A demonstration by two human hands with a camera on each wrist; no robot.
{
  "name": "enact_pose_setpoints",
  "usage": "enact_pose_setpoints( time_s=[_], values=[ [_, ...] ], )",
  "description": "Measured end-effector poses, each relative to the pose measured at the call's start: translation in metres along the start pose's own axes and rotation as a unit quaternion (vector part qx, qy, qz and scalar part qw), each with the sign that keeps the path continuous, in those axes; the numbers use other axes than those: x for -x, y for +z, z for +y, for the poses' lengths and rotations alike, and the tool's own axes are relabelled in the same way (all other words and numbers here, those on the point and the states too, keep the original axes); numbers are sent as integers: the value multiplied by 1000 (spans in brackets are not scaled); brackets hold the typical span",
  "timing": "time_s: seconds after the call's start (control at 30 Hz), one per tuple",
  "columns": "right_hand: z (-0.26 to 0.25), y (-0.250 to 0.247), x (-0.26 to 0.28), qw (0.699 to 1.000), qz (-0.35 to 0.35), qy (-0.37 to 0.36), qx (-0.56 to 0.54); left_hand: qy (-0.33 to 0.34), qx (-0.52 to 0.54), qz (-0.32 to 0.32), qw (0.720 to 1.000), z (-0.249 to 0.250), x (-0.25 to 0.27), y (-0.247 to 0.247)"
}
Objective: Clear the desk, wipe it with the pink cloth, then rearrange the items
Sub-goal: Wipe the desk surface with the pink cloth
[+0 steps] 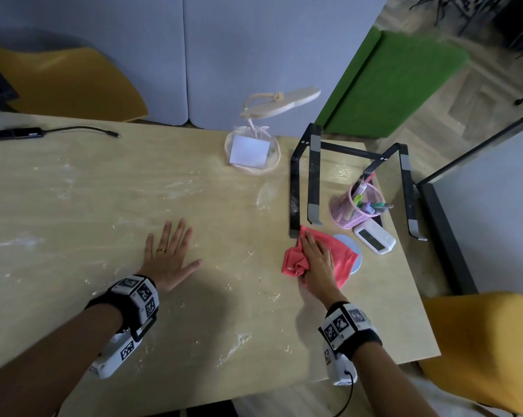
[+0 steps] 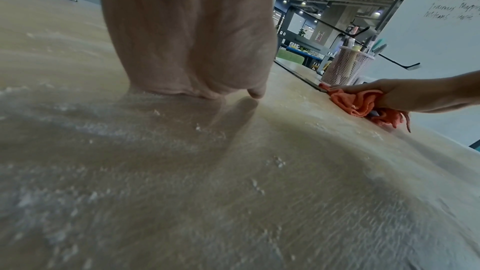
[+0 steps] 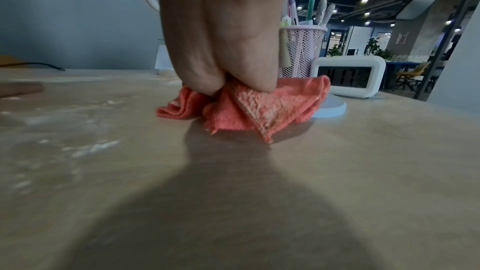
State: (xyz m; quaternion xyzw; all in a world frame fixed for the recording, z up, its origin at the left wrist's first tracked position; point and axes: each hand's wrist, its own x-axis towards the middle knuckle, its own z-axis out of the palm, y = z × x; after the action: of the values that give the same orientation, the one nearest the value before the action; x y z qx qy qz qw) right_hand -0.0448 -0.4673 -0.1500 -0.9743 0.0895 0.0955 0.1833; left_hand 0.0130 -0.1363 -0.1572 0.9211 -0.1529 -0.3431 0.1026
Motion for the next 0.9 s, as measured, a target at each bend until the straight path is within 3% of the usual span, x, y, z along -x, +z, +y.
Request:
enact_pose_setpoints(
  time_s=[0.17, 0.3, 0.43, 0.67, 0.77, 0.9],
  values=[
    [-19, 25, 10, 996, 45, 64, -40, -6, -1, 8, 1000, 1, 0, 0],
    [-61, 32, 15, 981, 60, 157, -101, -9, -5, 9, 1000, 3, 0, -1],
    [-89, 40, 14, 970, 72, 199, -122, -9, -4, 9, 1000, 3, 0, -1],
    [-105, 47, 20, 981, 60, 127, -131, -14, -2, 14, 1000, 2, 0, 2],
    [-82, 38, 18, 980, 51, 92, -169, -16, -6, 15, 1000, 3, 2, 2],
    [-44, 32, 25, 992, 59, 43, -100, -10, -2, 5, 1000, 1, 4, -3]
  ],
)
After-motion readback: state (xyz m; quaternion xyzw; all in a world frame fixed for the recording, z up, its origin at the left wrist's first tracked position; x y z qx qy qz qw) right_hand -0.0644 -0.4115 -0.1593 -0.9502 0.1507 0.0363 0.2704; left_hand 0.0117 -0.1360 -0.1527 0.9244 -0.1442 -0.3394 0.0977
